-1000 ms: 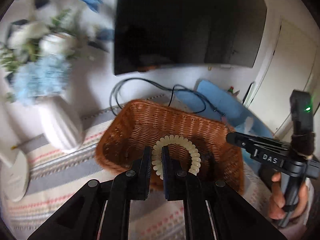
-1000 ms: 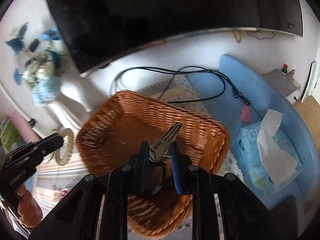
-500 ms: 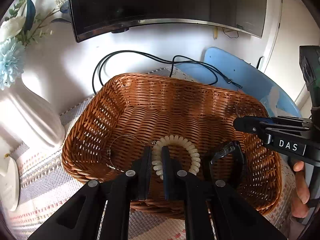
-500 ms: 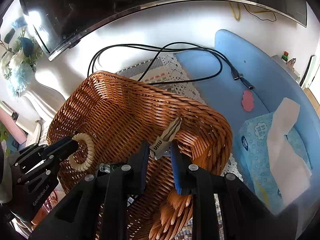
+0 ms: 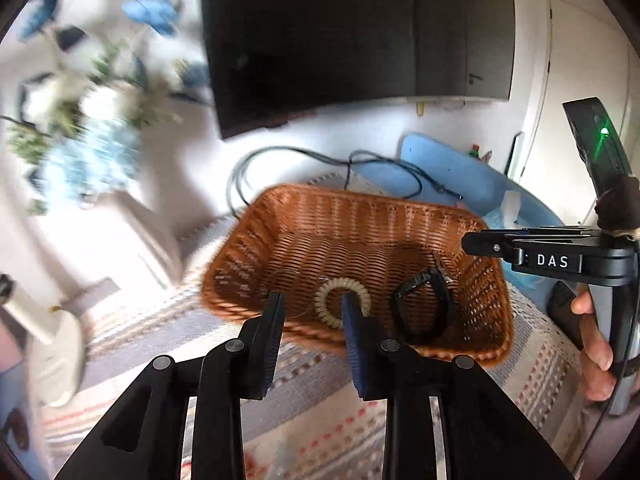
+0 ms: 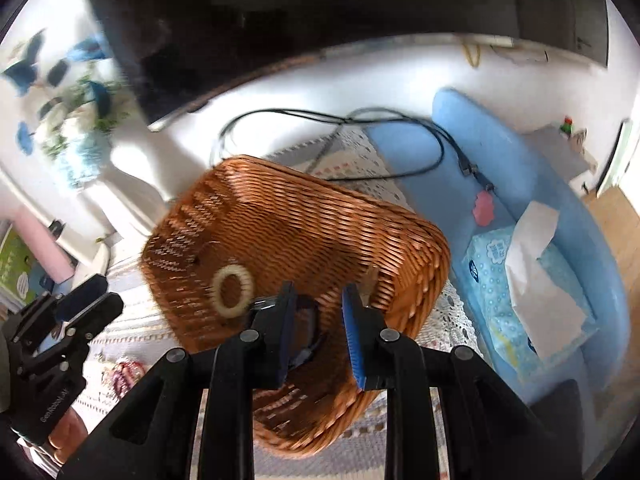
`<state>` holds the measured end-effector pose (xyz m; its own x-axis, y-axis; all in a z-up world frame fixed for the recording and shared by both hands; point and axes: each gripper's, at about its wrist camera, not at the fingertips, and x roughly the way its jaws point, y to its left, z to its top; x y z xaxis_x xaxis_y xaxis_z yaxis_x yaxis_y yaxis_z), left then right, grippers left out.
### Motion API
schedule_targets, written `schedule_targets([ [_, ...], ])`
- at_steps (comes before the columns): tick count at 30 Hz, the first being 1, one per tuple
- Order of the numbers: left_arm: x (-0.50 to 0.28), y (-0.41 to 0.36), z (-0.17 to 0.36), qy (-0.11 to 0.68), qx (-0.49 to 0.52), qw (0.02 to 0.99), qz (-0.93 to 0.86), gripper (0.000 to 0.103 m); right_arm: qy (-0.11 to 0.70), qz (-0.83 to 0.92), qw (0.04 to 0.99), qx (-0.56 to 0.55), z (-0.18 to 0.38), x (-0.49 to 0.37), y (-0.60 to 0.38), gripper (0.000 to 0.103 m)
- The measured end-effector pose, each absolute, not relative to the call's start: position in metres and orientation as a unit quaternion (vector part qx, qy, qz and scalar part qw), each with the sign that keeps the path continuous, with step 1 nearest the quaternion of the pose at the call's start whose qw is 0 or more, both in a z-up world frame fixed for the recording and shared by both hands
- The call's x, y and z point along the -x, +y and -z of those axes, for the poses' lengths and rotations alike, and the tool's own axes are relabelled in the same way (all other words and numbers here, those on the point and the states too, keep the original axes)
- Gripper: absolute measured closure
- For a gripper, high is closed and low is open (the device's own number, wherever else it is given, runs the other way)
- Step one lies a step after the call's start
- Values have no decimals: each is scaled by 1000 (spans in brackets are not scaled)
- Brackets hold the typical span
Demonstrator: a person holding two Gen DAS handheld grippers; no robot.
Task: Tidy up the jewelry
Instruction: 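Lower the hair tie and keys into the basket and open both grippers, then grasp the purple coiled hair tie with the left gripper while the right gripper grasps the light blue clip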
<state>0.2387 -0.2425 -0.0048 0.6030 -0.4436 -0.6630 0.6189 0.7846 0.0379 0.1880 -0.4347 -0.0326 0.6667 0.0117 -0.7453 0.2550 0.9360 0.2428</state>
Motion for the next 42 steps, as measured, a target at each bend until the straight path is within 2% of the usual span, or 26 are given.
schedule_targets([
  [1,-233,-235,-2,324,-129,888,298,73,401,65,900,-160,28,-186,-428,67],
  [3,-223,-215,-16,317,-113,895,292,73,398,56,902,-154,19,-179,-413,61],
  [10,-188,-123,-50,287,-63,922,252,73,369,8,922,-115,-10,-153,-352,61],
  [14,-179,-69,-52,283,-20,930,232,73,358,-25,927,-104,-19,-142,-315,61],
  [25,-181,21,0,327,38,920,214,73,382,-94,919,-35,0,-141,-223,61],
  [32,-194,8,40,370,12,888,273,73,414,-112,903,-24,38,-143,-205,61],
  [37,-216,-42,66,405,-90,854,313,73,475,-111,866,-112,85,-162,-232,61],
  [42,-238,-75,91,428,-129,826,342,73,492,-94,844,-191,110,-179,-258,61],
])
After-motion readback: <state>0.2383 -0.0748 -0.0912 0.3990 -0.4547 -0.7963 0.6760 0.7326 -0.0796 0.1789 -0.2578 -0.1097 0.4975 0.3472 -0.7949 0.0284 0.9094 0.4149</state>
